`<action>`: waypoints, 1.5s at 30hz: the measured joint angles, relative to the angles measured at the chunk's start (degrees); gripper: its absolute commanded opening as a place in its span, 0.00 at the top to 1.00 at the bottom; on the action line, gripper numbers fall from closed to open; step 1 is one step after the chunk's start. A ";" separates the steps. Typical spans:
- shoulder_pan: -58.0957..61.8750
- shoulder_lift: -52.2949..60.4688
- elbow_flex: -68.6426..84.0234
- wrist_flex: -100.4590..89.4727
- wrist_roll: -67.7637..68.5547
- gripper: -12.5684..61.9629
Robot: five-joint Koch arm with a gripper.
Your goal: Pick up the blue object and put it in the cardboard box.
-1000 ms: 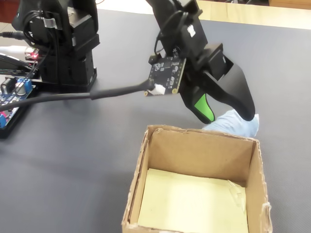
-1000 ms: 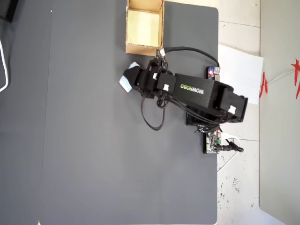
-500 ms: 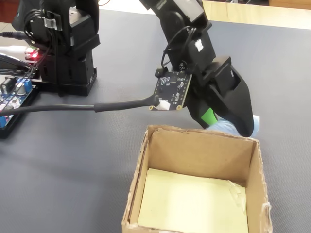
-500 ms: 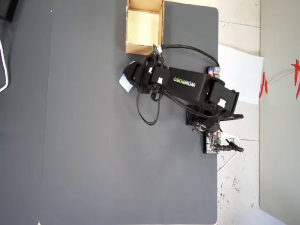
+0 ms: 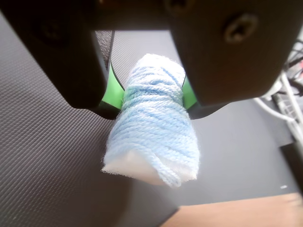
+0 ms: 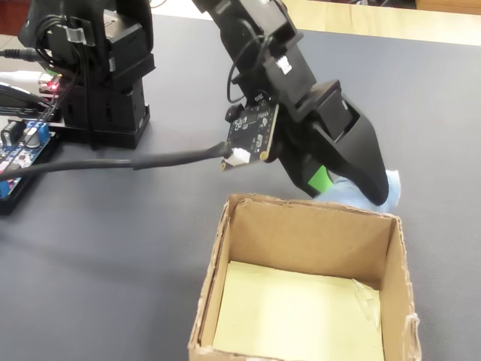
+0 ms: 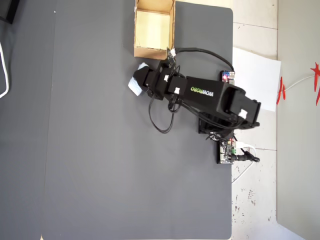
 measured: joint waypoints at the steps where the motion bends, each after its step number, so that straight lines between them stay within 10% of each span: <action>1: -0.18 2.46 0.00 -0.09 0.00 0.69; 24: 22.41 9.05 -7.21 -0.09 -1.58 0.69; 33: 23.29 8.53 -7.21 -0.09 -1.58 0.43; 45: 22.50 10.81 -3.96 -2.20 -1.14 0.40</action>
